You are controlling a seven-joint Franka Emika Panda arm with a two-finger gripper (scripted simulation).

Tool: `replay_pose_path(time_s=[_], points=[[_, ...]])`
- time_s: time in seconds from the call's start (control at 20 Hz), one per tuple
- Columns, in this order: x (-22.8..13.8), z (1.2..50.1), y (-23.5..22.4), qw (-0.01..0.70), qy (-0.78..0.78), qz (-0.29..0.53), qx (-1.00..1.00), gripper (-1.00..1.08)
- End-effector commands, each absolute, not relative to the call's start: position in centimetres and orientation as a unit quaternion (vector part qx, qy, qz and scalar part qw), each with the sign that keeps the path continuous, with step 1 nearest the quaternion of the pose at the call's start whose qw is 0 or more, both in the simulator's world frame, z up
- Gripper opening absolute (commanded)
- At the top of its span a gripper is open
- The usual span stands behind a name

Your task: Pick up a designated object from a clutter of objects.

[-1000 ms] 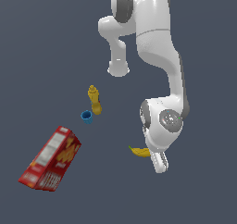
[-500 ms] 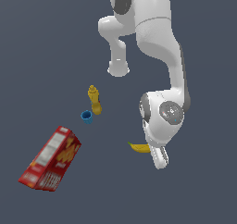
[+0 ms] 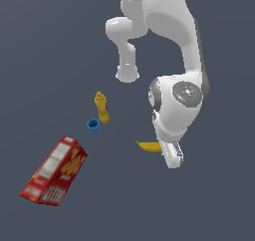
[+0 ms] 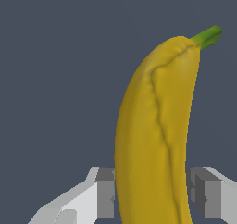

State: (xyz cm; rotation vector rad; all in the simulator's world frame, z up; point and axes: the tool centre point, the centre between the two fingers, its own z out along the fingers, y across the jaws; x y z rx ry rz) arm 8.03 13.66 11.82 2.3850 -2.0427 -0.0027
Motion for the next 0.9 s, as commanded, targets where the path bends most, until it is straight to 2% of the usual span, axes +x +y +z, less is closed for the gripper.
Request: replay_pose_path(time_s=[0.0,0.85], points=[[7.3,14.3,13.3,0.0,-0.651,0.0,0.759,-1.0],[1.3,32.2,10.4,0.0,-0.651,0.0,0.759,-1.0]])
